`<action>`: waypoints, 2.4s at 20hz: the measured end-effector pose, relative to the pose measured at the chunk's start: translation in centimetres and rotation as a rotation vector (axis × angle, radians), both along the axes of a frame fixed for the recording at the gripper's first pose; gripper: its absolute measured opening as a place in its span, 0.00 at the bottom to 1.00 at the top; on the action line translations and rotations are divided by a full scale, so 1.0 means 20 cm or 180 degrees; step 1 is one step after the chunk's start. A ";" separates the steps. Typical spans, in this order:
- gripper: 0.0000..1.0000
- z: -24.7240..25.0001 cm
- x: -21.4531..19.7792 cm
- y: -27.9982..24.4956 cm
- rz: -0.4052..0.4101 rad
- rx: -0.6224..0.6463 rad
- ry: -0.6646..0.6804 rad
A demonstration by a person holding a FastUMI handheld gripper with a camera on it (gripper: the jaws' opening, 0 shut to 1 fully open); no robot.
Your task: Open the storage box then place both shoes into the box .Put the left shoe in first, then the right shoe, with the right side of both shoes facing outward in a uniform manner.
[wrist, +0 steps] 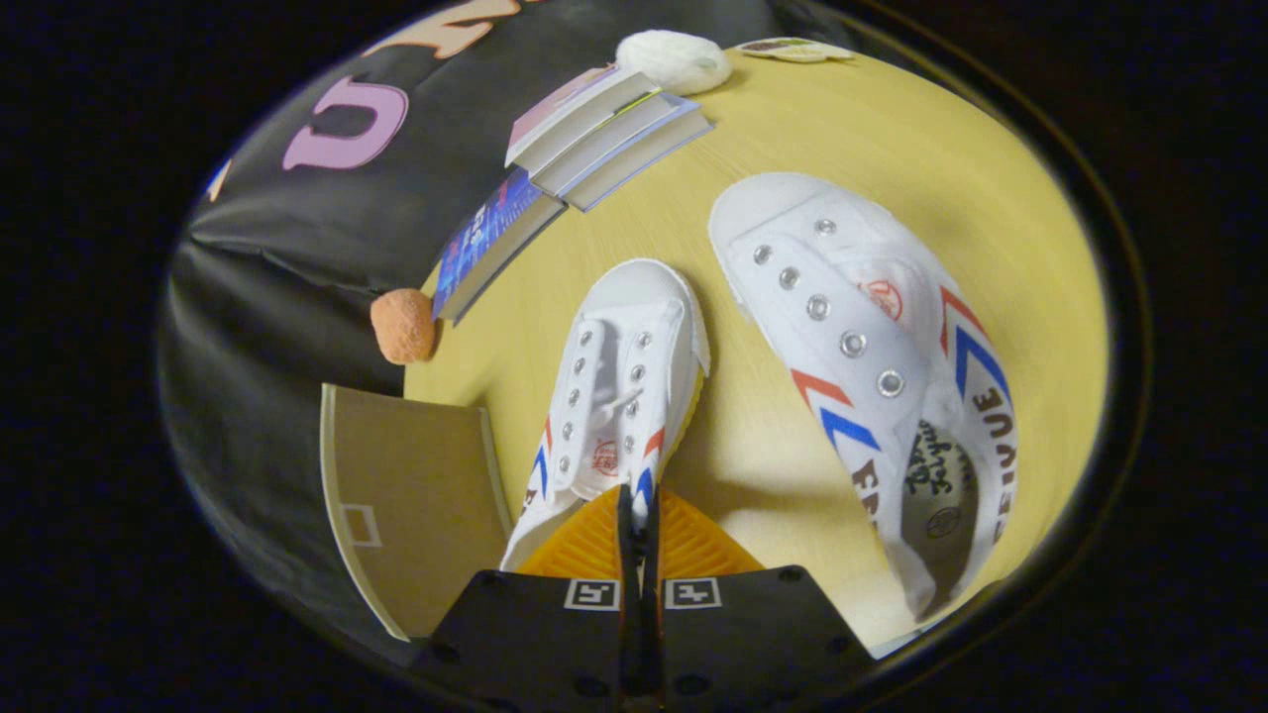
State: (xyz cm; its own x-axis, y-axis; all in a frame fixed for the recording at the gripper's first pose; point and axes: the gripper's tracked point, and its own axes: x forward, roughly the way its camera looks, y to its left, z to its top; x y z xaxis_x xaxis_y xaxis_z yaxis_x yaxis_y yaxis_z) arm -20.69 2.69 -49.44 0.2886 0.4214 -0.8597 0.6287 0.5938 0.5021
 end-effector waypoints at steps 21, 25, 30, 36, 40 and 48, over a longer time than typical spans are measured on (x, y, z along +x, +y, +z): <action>0.02 0.91 0.53 0.38 -0.0123 0.0902 -0.1096; 0.02 1.07 0.62 0.60 0.0183 0.1019 -0.1281; 0.02 1.08 0.63 0.97 0.0524 0.1253 -0.1238; 0.02 0.97 0.41 1.33 0.1124 0.1242 -0.0930; 0.02 0.85 0.30 1.41 0.1274 0.1124 -0.0678; 0.02 0.69 0.28 1.40 0.1032 0.1009 -0.0372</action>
State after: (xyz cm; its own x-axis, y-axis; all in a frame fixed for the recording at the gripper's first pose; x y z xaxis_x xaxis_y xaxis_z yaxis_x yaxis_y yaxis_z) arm -15.11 30.63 -35.62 0.1858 0.7426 -0.6435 0.3644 0.5561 0.7470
